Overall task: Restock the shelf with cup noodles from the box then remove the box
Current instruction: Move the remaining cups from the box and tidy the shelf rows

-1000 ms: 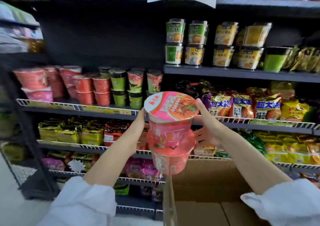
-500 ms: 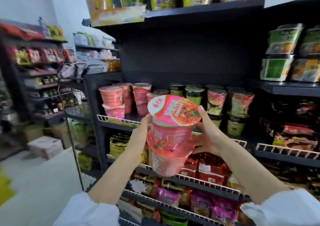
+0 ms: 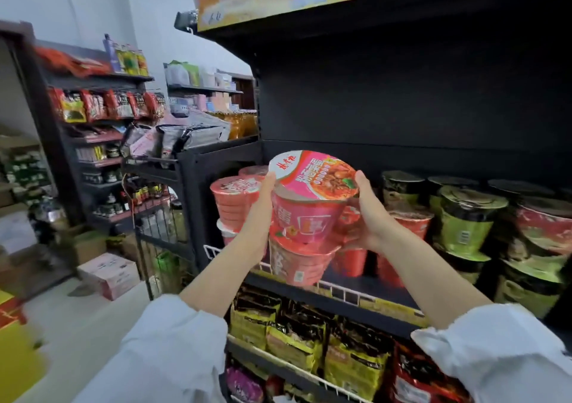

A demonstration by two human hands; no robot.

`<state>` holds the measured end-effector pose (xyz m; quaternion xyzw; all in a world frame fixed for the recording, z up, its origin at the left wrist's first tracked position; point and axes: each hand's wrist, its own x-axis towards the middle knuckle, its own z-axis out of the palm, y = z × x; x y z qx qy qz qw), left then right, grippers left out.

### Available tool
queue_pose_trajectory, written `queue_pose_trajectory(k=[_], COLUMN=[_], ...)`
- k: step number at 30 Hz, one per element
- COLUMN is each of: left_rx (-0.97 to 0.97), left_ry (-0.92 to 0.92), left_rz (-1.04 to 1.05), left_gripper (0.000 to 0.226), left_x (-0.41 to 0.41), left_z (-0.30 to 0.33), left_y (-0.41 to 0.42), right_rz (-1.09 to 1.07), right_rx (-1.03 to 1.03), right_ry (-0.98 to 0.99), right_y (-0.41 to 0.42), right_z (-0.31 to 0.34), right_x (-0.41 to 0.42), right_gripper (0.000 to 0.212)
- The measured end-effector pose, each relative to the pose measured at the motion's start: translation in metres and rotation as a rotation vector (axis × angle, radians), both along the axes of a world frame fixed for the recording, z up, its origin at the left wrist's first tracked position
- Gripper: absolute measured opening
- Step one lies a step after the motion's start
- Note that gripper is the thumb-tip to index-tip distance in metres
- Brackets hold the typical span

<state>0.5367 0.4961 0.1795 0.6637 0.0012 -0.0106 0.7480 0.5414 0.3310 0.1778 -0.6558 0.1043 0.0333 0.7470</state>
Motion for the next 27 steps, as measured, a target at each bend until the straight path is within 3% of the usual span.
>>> queue_pose_trajectory(k=[2,6,8,10,15,17,20,22,24,27], left_rx=[0.043,0.020,-0.016,0.002,0.228,0.404,0.739,0.969,1.202,1.377], left_ry=[-0.009,0.024,0.054,0.107,0.243,0.162,-0.192,-0.406,-0.509,-0.557], left_rz=[-0.049,-0.107,-0.094,-0.098,-0.187,-0.172,-0.107,-0.076,-0.111,-0.159], left_gripper=[0.048,0.066,0.063,0.064,0.078,0.083,0.068,0.048,0.033,0.041], left_x=[0.034,0.104,0.130,0.152,0.174,0.176,0.185,0.192,0.196,0.199], left_z=[0.001,-0.015,-0.027,-0.040,-0.052,-0.053,-0.068,-0.087,-0.103,-0.116], left_y=[0.003,0.006,0.006,0.007,0.015,0.022,0.040,0.055,0.065,0.074], right_rz=[-0.019,-0.114,-0.228,-0.320,-0.214,-0.360,-0.458,-0.306,-0.040,0.101], right_rx=[-0.020,-0.138,-0.521,-0.950,-1.390,-1.475,-1.680,-1.589,-1.452,-1.622], right_ry=[-0.011,-0.049,-0.072,-0.129,-0.096,-0.116,-0.325,-0.474,-0.483,-0.425], right_y=[0.009,0.024,0.025,0.027,0.048,0.055,0.063,0.073,0.085,0.092], right_z=[0.002,-0.002,-0.006,-0.011,-0.031,-0.028,-0.021,-0.019,-0.020,-0.028], right_x=[0.028,0.081,0.104,0.123,0.146,0.150,0.155,0.161,0.165,0.170], right_gripper=[0.080,0.083,0.080,0.055,0.041,0.043,0.033,0.031,0.038,0.053])
